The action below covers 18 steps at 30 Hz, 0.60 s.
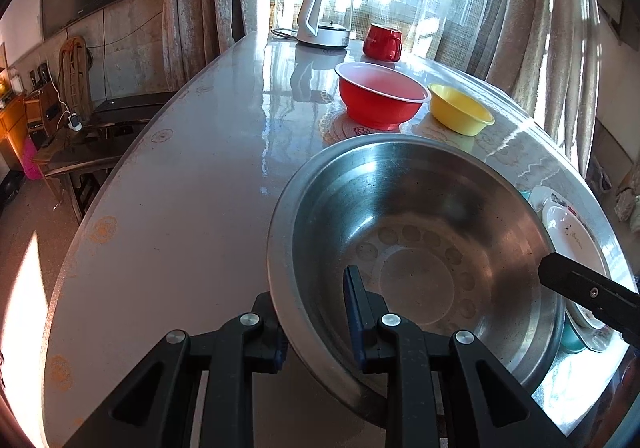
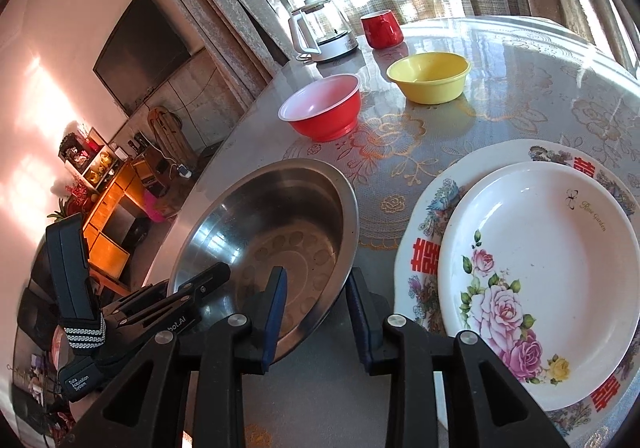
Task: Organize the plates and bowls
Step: 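Lower the steel bowl onto the table and open both grippers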
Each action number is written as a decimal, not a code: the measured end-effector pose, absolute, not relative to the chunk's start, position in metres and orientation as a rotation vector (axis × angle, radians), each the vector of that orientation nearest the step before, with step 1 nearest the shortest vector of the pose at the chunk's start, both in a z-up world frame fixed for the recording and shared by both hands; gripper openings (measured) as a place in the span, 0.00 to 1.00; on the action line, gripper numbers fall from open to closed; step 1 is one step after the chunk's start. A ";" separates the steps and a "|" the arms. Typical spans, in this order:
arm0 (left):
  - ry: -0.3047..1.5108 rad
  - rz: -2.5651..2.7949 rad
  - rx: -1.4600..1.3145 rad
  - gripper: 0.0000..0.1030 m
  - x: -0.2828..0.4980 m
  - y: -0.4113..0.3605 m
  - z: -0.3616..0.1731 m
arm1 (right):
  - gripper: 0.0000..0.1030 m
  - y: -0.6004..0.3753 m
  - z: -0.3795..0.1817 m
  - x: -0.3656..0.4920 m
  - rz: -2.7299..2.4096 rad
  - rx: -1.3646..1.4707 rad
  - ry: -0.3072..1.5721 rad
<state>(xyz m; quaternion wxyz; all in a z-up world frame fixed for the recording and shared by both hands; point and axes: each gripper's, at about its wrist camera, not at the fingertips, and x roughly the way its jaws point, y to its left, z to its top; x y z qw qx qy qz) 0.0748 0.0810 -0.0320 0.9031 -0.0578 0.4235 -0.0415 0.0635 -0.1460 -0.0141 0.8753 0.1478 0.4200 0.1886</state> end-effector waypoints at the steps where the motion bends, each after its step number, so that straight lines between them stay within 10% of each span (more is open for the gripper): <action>1: 0.874 -0.089 -0.114 0.23 0.075 0.079 -0.032 | 0.31 -0.148 -0.013 0.063 0.381 0.307 0.871; 18: 0.880 -0.051 -0.098 0.21 0.084 0.074 -0.031 | 0.32 -0.177 -0.004 0.059 0.366 0.397 0.809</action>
